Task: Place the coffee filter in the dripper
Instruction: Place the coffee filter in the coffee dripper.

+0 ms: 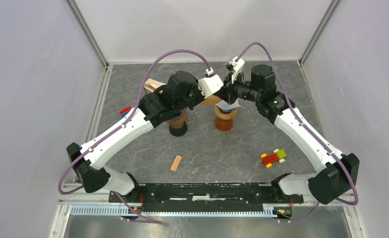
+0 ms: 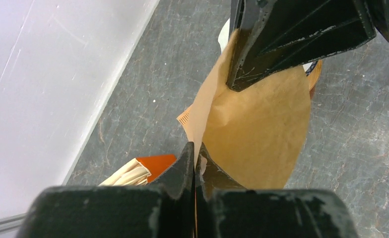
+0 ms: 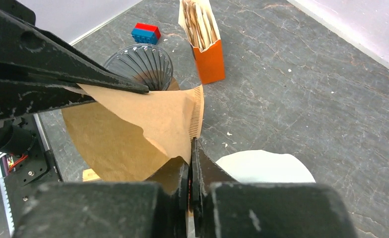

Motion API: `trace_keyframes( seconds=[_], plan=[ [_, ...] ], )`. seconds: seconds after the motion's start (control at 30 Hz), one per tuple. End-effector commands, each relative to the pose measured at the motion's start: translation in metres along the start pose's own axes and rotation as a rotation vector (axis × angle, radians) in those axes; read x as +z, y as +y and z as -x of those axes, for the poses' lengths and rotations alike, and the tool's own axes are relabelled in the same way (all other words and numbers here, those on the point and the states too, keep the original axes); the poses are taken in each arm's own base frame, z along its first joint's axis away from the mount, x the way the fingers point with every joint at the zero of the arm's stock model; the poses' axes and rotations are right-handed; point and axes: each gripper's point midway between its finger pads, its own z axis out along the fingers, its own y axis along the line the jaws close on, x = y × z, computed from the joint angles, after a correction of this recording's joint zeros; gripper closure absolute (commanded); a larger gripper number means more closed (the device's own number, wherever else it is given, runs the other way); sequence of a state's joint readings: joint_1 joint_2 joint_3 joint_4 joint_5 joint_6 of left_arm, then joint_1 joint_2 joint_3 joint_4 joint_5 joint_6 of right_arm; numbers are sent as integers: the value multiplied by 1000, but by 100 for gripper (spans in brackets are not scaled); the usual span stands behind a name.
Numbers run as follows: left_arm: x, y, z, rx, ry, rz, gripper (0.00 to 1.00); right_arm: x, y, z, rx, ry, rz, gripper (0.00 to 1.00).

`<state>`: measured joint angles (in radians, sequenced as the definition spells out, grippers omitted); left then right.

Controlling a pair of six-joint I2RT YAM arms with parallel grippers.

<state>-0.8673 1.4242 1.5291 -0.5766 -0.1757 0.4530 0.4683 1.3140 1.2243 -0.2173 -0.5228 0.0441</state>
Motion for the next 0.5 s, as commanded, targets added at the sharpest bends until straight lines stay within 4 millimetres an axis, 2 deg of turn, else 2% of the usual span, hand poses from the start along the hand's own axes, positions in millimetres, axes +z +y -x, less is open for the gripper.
trace_keyframes(
  seconds=[0.0, 0.17, 0.2, 0.37, 0.47],
  plan=[
    [-8, 3, 14, -56, -71, 14, 98, 2, 1, 15, -8, -59, 14, 99],
    [-2, 0, 13, -72, -69, 7, 98, 1, 4, 14, -6, -68, 27, 100],
    [-1, 0, 12, -71, -68, 7, 98, 0, 3, 13, -17, -69, 21, 96],
    [-4, 5, 12, -58, -68, 30, 98, -10, -12, 9, -100, -46, -75, 60],
    [-8, 8, 11, -48, -69, 43, 98, -18, -16, 14, -155, -46, -111, 43]
  ],
)
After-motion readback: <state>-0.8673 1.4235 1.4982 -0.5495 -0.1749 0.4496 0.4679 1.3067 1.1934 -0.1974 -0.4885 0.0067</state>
